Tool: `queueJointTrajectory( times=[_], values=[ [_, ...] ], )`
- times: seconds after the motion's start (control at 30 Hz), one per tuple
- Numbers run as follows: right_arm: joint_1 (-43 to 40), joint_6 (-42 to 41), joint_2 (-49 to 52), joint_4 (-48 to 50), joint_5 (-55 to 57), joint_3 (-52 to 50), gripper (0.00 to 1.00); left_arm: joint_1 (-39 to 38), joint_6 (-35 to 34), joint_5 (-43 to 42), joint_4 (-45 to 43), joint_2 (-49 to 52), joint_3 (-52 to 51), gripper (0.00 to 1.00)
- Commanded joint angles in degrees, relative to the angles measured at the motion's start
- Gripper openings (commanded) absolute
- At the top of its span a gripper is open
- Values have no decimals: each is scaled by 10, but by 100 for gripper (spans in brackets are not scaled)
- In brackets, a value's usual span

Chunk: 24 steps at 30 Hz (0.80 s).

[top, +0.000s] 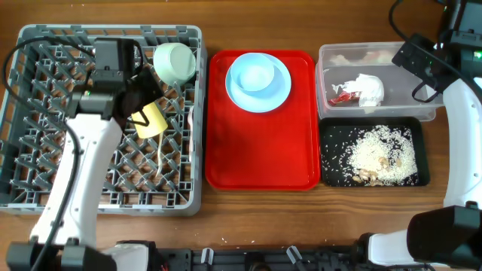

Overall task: Sort waste into correct bins and load items into the dishwasher rack
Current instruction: 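Reach the left gripper to the light-blue plate and grasp its rim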

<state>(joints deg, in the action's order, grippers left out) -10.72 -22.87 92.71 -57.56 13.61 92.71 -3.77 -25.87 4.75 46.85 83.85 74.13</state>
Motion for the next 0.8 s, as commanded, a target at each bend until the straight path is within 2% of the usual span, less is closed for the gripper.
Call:
queueJointTrajectory(
  times=[0.0, 0.13, 0.27, 0.47, 0.57, 0.7, 0.77],
  values=[
    [-2, 3, 7, 1, 9, -2, 100, 18, -18, 59, -33, 48, -6, 4],
    [-2, 3, 7, 1, 9, -2, 100, 38, -16, 69, -39, 96, -6, 4],
    [-2, 3, 7, 1, 9, -2, 100, 47, -16, 57, 32, 69, -6, 4],
    [-2, 3, 7, 1, 9, -2, 100, 45, -14, -80, 178, -74, -6, 4],
    [-2, 3, 7, 1, 9, -2, 100, 45, -16, -80, 176, -155, -6, 4],
    [-2, 3, 7, 1, 9, -2, 100, 3, -21, -84, 118, -284, -6, 5],
    [-2, 3, 7, 1, 9, -2, 100, -38, -18, -84, 103, -309, -6, 25]
  ],
)
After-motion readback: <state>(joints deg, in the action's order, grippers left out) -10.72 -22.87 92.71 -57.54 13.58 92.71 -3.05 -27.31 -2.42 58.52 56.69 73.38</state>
